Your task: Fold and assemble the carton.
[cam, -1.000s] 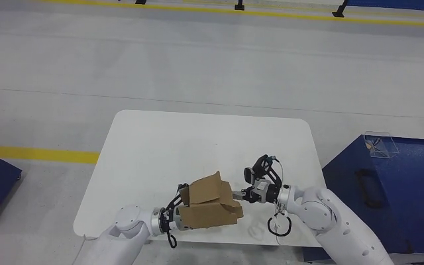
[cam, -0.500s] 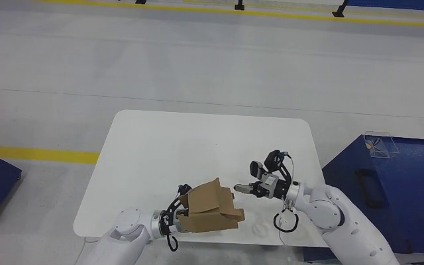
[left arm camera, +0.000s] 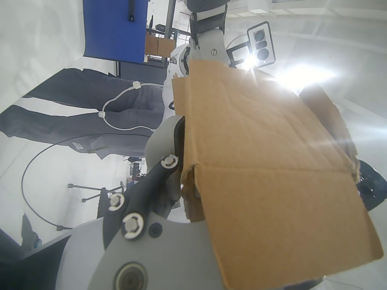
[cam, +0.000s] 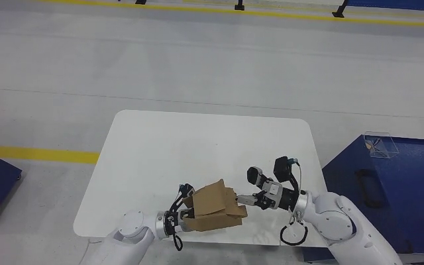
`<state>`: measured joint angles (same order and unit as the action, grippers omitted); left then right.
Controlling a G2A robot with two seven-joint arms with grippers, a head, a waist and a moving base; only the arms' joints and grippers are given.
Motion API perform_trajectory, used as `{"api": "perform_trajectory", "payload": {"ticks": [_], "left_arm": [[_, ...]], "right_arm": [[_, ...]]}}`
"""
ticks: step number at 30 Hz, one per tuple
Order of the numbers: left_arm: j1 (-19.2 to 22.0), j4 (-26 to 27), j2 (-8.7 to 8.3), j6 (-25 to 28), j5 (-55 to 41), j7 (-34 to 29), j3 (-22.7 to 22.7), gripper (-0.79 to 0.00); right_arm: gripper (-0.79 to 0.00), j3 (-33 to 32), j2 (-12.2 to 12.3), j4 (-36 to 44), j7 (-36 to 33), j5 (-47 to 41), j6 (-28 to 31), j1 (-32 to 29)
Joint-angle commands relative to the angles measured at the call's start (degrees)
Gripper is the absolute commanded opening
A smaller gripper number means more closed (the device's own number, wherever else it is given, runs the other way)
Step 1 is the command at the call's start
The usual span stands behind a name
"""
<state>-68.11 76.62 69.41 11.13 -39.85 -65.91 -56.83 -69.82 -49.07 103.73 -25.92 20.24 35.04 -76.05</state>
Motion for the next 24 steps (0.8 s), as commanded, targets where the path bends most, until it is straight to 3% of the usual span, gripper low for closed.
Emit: {"api": "perform_trajectory", "payload": {"ticks": [1, 15, 24], "left_arm": [[0.05, 0.18, -0.02, 0.52, 0.52, -0.05, -0.07, -0.785], [-0.15, 0.18, -0.04, 1.14, 0.74, -0.10, -0.16, -0.785], [-1.51, 2.43, -0.01, 1.45, 2.78, 4.36, -0.05, -0.785]], "right_arm": [[0.000, 1.20, -0.27, -0.32, -0.36, 0.52, -0.59, 0.56], [0.000, 6.19, -1.97, -3.39, -1.06, 1.55, -2.18, 4.12], [0.000, 6.28, -2.34, -3.30, -1.69, 1.99, -2.01, 4.37]]}}
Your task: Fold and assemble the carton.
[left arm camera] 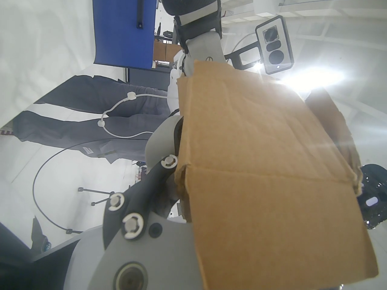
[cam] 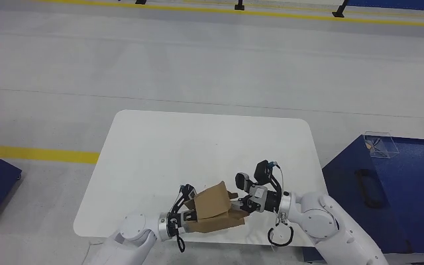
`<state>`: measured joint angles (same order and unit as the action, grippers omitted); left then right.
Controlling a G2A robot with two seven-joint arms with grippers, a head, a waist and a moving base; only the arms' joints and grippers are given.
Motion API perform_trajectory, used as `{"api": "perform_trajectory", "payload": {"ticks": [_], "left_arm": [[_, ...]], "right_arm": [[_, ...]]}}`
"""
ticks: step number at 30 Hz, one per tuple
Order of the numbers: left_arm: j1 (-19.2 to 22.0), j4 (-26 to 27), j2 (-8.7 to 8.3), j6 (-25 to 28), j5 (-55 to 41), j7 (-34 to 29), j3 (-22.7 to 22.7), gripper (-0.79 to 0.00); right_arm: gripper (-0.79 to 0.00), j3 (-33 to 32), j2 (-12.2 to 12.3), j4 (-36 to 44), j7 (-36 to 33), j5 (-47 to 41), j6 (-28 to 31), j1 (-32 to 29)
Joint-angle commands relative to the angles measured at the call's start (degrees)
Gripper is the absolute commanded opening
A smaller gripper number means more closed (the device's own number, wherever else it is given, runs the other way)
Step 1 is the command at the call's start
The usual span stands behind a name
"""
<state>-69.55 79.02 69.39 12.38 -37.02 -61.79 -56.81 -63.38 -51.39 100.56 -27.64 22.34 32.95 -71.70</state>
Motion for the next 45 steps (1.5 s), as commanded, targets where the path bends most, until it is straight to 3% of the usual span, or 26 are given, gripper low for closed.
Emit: {"api": "perform_trajectory", "payload": {"ticks": [1, 15, 27, 45], "left_arm": [[-0.09, 0.07, 0.02, 0.80, 0.00, 0.66, -0.25, -0.785], [-1.55, -0.96, 0.22, 6.91, -1.23, 9.45, -3.41, -0.785], [-1.90, 0.19, 0.57, 6.26, 1.00, 10.81, -2.32, -0.785], [-2.19, 0.54, 0.75, 5.26, 1.38, 11.11, -2.67, -0.785]], "right_arm": [[0.000, -0.45, -0.01, -0.27, 0.09, -0.21, 0.13, 0.03], [0.000, -8.67, 0.91, -1.45, 2.93, -0.74, 2.31, -4.38], [0.000, -1.19, -1.16, 1.02, 9.70, 15.70, -6.86, -3.26], [0.000, -0.44, -2.28, 1.32, 10.66, 19.98, -6.87, -2.16]]}}
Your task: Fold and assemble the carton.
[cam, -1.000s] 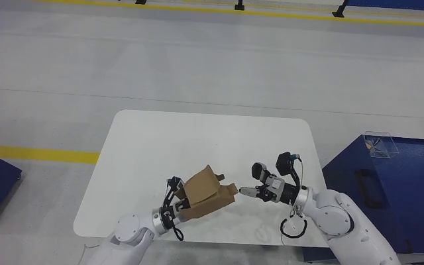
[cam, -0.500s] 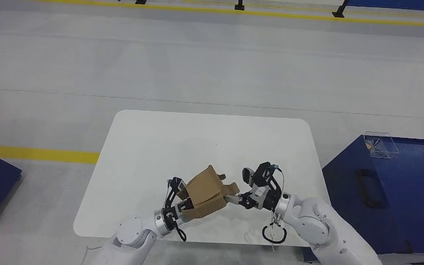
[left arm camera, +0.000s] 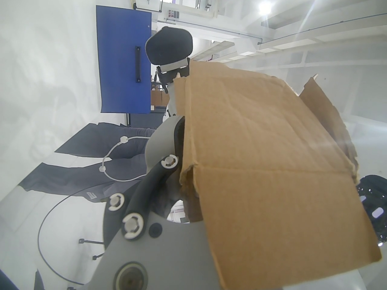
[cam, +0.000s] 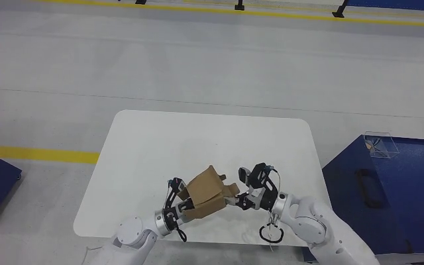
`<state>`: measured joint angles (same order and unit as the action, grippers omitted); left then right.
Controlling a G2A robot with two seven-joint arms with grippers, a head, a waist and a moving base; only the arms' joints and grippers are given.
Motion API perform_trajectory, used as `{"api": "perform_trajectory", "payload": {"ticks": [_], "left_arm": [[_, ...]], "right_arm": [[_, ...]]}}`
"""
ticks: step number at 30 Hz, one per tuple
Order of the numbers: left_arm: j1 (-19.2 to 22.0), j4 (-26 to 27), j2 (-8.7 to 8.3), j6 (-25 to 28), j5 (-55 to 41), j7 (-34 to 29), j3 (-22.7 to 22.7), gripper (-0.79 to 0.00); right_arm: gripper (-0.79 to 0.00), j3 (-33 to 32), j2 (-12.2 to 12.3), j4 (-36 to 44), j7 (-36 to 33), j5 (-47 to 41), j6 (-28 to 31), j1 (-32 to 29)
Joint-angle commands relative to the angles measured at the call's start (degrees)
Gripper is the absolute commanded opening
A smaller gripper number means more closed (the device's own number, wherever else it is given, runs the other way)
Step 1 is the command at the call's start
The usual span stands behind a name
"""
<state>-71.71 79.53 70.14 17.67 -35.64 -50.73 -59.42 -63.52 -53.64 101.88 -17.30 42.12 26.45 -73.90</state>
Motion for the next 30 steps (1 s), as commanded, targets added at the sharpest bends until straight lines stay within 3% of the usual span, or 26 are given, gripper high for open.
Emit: {"api": "perform_trajectory", "payload": {"ticks": [1, 10, 20, 30], "left_arm": [[-0.04, 0.05, 0.00, -0.06, 0.05, 0.07, -0.12, -0.785], [-0.26, 0.17, 0.04, -0.31, 0.27, -0.10, -0.35, -0.785], [-0.19, -0.24, 0.18, -0.26, 0.55, -0.16, -0.29, -0.785], [-0.38, -1.02, 0.27, -0.56, -0.53, 0.98, -1.14, -0.785]], "right_arm": [[0.000, -0.67, -0.05, -0.03, 0.68, 0.19, -0.54, 0.05], [0.000, -4.22, -0.34, 1.29, 8.27, 11.76, -10.66, -0.40], [0.000, 3.40, -2.54, -0.14, 9.08, 22.25, -17.19, 3.59], [0.000, 5.63, -3.23, 4.06, 11.06, 31.90, -21.02, -0.10]]}}
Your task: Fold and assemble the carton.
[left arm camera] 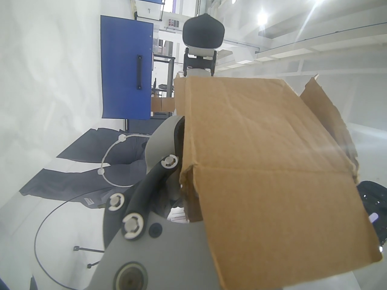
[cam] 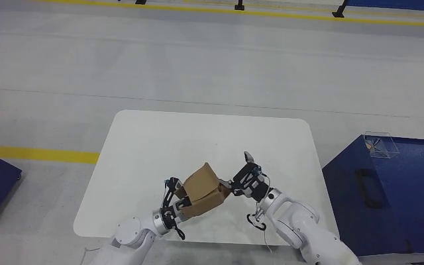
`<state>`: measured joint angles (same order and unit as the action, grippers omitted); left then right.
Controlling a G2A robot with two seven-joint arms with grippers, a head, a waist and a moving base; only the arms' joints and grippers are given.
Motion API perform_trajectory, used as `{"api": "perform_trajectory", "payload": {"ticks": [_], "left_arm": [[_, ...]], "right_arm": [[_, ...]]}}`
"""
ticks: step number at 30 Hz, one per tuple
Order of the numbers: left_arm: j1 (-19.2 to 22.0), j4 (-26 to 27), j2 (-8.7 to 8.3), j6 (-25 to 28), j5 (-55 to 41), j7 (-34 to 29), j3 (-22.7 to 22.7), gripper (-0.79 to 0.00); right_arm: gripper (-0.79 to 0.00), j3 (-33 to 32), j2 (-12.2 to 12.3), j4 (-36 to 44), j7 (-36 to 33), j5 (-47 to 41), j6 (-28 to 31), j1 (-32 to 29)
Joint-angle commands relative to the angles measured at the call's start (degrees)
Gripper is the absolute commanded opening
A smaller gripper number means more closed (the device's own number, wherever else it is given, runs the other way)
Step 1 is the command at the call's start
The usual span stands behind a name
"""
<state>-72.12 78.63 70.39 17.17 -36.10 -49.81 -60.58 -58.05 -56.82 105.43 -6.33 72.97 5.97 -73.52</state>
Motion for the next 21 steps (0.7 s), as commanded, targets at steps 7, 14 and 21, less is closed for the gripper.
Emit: {"api": "perform_trajectory", "payload": {"ticks": [7, 14, 21], "left_arm": [[0.44, -0.51, 0.17, -0.59, 0.74, 0.15, 0.33, -0.785], [0.62, -0.78, 0.35, -1.03, -0.08, -0.44, 0.54, -0.785], [0.70, -1.13, 0.40, -1.08, -0.52, -1.23, 0.28, -0.785]], "right_arm": [[0.000, 1.48, -0.70, 2.14, 0.14, 3.71, -1.52, -2.06], [0.000, 0.35, -1.24, 2.08, -0.48, 3.20, -2.08, -2.03], [0.000, -8.30, -0.56, 2.24, -1.27, -5.15, 1.65, -3.71]]}}
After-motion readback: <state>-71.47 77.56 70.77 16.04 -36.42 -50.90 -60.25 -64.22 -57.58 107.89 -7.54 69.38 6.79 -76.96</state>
